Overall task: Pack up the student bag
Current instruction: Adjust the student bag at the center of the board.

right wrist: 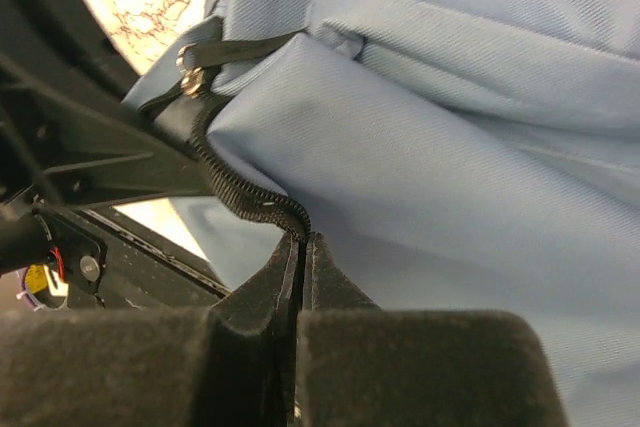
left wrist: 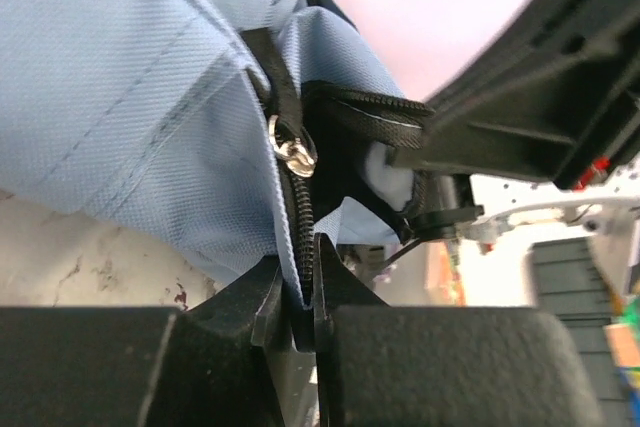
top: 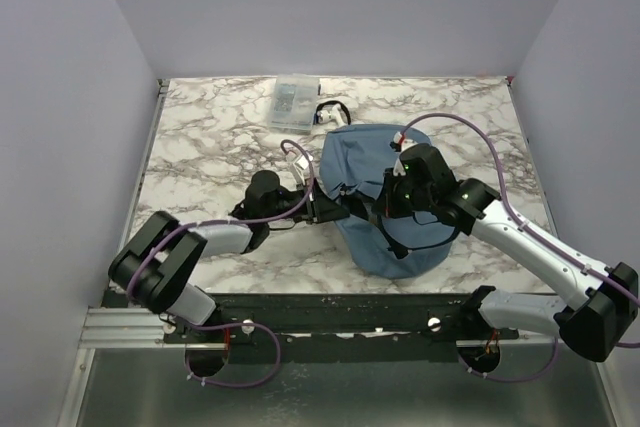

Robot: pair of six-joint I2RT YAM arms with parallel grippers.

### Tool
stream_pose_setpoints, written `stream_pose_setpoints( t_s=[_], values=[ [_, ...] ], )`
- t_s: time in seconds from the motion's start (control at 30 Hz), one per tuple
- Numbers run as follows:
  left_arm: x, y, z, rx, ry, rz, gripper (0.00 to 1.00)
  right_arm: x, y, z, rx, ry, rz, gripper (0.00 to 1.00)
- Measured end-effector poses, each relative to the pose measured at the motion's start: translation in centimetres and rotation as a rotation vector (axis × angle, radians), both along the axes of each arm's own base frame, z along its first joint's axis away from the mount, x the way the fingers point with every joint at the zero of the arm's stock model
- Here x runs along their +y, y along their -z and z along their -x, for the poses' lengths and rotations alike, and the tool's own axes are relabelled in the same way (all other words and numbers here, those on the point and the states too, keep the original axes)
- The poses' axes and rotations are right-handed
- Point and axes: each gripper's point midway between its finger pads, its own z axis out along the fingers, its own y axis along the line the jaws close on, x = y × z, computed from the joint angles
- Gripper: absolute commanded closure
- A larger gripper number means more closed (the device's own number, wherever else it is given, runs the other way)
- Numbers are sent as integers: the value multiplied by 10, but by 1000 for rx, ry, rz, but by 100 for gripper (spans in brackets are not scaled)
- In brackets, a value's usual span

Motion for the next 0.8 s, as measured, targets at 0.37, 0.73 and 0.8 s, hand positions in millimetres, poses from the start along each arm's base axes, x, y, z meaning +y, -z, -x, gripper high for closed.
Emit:
stream_pose_setpoints(
  t_s=[0.37, 0.73, 0.8],
  values=[
    [8, -7, 27, -285, 106, -83, 96, 11, 29, -6, 27, -62, 33, 99],
    [7, -11, 33, -343, 152, -75, 95, 28, 70, 4, 163, -193, 61, 87],
    [7, -15, 35, -350, 161, -57, 96, 29, 67, 7, 168, -201, 48, 80]
  ],
)
